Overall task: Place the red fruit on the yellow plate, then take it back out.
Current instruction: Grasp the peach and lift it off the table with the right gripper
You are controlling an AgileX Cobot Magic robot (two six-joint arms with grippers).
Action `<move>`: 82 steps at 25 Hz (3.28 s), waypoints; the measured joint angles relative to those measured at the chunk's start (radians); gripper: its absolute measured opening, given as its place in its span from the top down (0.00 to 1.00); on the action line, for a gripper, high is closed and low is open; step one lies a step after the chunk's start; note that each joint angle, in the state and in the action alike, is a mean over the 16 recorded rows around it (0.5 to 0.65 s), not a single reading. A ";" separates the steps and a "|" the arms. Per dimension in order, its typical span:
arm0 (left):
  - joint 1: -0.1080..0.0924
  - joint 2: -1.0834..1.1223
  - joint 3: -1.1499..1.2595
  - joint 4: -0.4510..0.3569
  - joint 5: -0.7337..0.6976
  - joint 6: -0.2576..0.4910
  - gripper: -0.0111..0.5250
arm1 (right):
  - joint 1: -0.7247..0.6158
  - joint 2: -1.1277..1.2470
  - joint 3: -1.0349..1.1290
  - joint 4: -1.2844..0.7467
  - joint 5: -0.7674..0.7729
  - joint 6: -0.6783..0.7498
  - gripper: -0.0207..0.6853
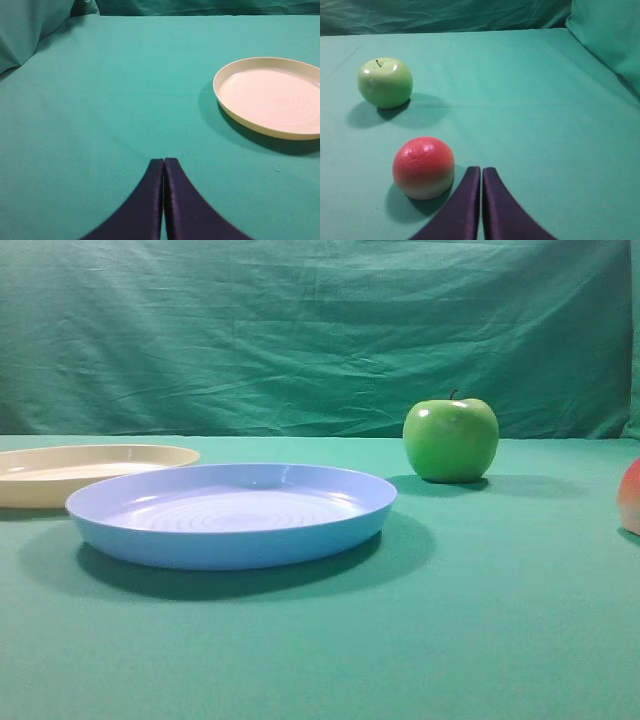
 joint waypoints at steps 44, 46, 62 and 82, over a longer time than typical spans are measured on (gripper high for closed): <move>0.000 0.000 0.000 0.000 0.000 0.000 0.98 | 0.000 0.320 -0.451 0.081 0.153 0.019 0.97; 0.000 0.000 0.000 0.000 0.000 0.000 0.98 | 0.000 0.379 -0.485 0.084 0.206 -0.007 0.97; 0.000 0.000 0.000 0.000 0.000 0.000 0.98 | 0.026 0.664 -0.556 0.193 0.348 -0.278 0.24; 0.000 0.000 0.000 0.000 0.000 0.000 0.98 | 0.163 1.292 -0.632 0.217 0.148 -0.339 0.02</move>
